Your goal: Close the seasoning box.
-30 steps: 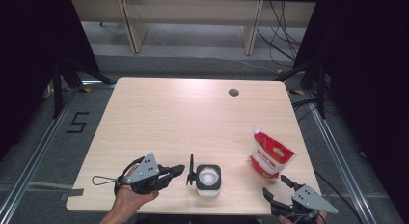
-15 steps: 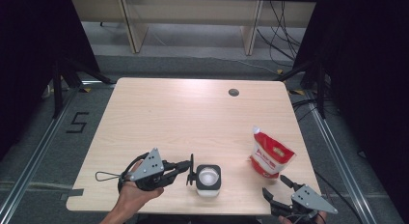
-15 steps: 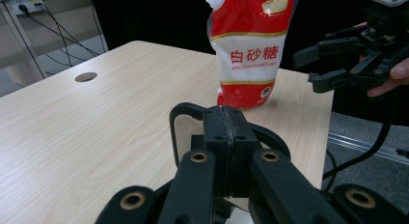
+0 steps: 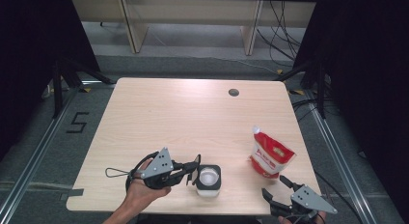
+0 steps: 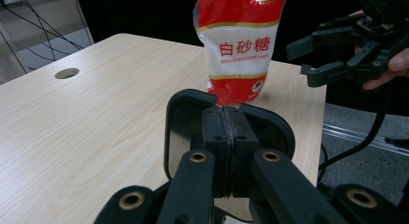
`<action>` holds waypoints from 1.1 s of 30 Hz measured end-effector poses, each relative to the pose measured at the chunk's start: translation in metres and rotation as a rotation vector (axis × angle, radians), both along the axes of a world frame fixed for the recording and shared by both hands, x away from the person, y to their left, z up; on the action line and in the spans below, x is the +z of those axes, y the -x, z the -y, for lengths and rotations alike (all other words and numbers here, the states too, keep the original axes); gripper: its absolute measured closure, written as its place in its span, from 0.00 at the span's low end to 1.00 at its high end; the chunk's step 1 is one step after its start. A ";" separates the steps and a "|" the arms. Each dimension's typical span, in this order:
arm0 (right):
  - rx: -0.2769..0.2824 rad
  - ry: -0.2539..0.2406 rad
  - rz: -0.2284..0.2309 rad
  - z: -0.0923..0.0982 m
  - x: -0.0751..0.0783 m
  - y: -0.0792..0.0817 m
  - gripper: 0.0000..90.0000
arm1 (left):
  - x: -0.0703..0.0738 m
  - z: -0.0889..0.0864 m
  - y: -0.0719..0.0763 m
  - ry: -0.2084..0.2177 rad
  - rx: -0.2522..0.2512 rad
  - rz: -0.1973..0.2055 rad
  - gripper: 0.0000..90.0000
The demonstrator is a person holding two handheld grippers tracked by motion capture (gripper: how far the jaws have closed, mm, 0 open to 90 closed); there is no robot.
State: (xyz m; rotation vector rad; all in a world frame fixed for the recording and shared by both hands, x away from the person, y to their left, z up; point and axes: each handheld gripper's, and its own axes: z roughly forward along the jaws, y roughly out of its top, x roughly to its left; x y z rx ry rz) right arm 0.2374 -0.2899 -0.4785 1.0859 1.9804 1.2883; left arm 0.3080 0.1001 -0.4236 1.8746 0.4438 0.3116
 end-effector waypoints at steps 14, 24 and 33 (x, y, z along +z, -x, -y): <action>0.002 0.011 0.013 0.000 -0.001 -0.001 0.29 | -0.007 0.015 -0.001 -0.028 -0.041 0.005 0.97; -0.001 0.011 0.013 -0.001 0.000 0.000 0.29 | -0.011 0.021 -0.002 -0.054 -0.064 0.009 0.97; 0.017 0.012 0.012 -0.001 -0.001 -0.001 0.29 | -0.017 0.024 0.002 -0.062 -0.064 -0.037 0.96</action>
